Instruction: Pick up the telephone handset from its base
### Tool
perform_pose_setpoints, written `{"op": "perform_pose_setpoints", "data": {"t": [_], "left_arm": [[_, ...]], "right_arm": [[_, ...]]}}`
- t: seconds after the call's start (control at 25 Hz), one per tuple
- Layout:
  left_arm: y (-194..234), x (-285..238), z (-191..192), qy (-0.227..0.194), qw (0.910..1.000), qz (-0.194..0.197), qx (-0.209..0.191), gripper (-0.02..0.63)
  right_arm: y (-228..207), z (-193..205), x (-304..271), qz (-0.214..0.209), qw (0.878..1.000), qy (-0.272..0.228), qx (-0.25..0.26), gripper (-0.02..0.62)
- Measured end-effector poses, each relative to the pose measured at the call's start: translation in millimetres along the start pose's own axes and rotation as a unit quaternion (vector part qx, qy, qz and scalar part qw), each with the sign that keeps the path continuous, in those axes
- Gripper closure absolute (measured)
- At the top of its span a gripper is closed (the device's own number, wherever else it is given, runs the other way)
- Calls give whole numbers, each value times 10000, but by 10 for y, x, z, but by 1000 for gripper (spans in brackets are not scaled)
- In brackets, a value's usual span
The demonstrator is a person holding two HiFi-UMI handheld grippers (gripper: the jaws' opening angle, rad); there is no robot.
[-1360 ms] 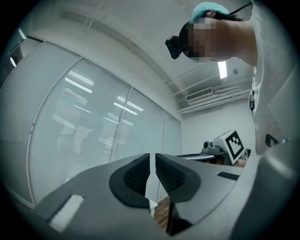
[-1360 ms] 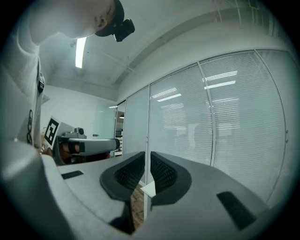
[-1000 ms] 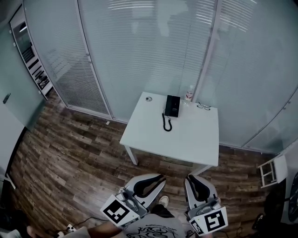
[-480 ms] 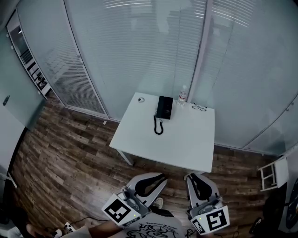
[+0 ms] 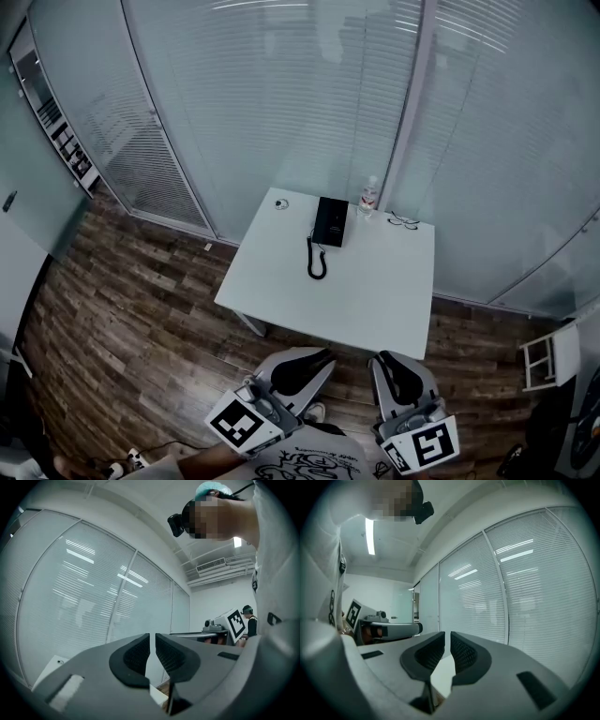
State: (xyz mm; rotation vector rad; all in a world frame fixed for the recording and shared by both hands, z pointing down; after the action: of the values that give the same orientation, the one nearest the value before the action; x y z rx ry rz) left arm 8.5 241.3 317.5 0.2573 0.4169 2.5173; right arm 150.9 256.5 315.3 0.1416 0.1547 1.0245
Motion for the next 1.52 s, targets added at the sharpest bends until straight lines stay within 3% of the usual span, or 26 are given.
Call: {"op": "perform_pose_setpoints", "data": {"t": [1.0, 1.28, 1.52], "left_arm": [[2537, -905, -868, -153, 9998, 11, 157, 569], [2984, -1070, -1020, -111, 9998, 64, 146, 569], [3110, -1253, -994, -19, 9997, 114, 218, 569]], "right_arm": [[-734, -144, -2746, -121, 9995, 150, 245, 563], [-865, -158, -3205, -48, 9996, 144, 251, 563], [-1045, -81, -3319, 27, 9995, 208, 223, 563]]}}
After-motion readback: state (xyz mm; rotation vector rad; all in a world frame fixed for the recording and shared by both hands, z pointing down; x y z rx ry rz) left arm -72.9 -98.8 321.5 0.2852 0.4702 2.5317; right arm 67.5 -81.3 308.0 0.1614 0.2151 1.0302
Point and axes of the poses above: the fingertips, and each gripper's own axes: x backward along the fingers, y to its left, z out of its underside, the point moved 5 cm from there along x, backward along the fingers, and after that the axes turned 11 degrees about x, right-handed, at the moved point
